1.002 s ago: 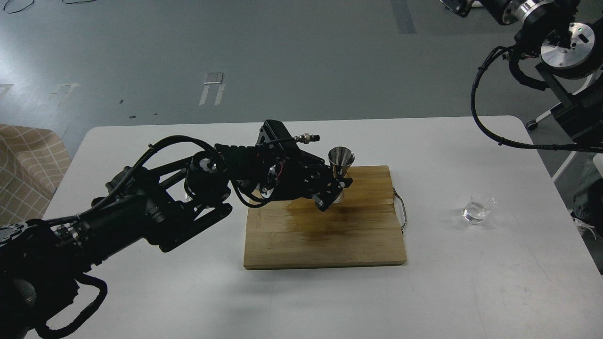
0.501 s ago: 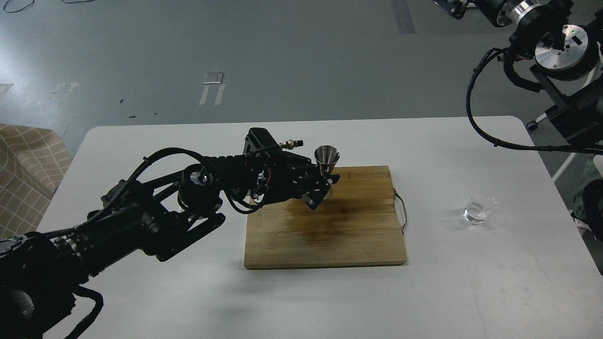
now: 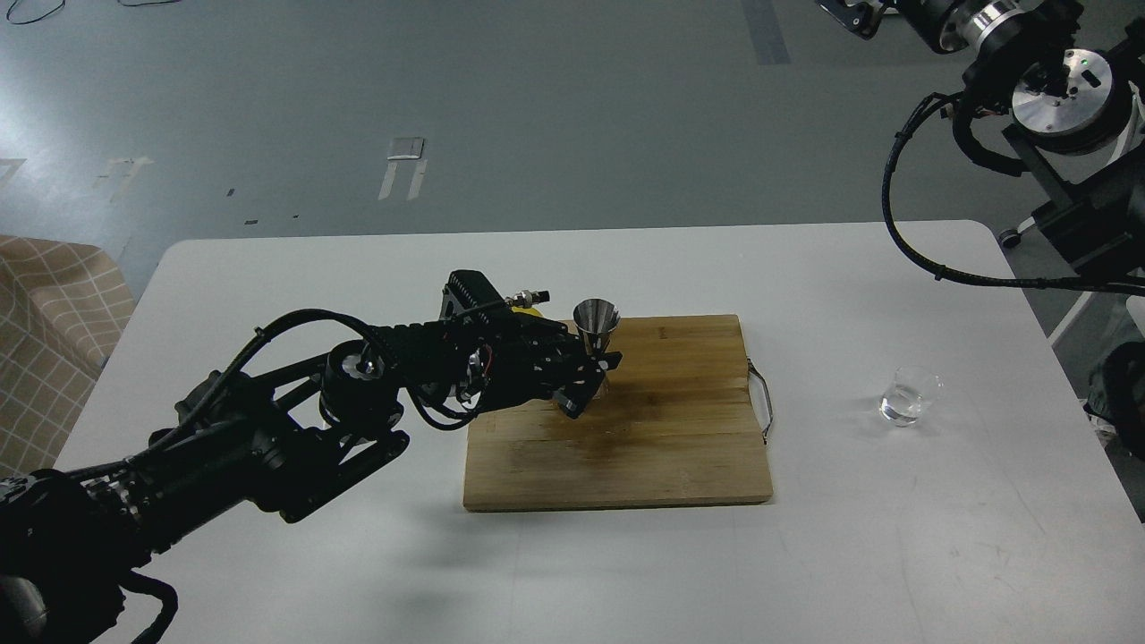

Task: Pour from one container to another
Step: 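Lower the jigger onto the board beside the lemon with the left gripper, then open the left gripper and release the jigger upright on the board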

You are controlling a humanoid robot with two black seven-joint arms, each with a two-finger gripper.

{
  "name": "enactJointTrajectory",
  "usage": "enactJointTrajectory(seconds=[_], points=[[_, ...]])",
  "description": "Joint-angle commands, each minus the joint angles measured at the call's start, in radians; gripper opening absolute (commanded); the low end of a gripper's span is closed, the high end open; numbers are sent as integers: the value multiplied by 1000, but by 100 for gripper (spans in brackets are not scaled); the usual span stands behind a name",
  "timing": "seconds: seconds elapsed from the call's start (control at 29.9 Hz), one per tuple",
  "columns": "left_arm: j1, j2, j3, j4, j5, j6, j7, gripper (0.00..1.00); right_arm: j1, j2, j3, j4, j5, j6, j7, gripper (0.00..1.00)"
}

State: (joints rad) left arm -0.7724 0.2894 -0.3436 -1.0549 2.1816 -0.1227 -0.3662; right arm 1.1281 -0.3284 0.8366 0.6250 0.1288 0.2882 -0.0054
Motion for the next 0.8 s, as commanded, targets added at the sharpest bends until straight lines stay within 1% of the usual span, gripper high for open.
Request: enactJointTrajectory(seconds=[0.0,0.43,0.77], points=[[12,-1,0,-2,0,0,1,0,-1,0,-1,-1,0,0,-1,100],[33,4,-3,3,0,26,4,0,-8,0,-1,1,0,0,-1,100],[36,4,-14,9,0,28,3,0,-8,0,-1,1,0,0,1,100]])
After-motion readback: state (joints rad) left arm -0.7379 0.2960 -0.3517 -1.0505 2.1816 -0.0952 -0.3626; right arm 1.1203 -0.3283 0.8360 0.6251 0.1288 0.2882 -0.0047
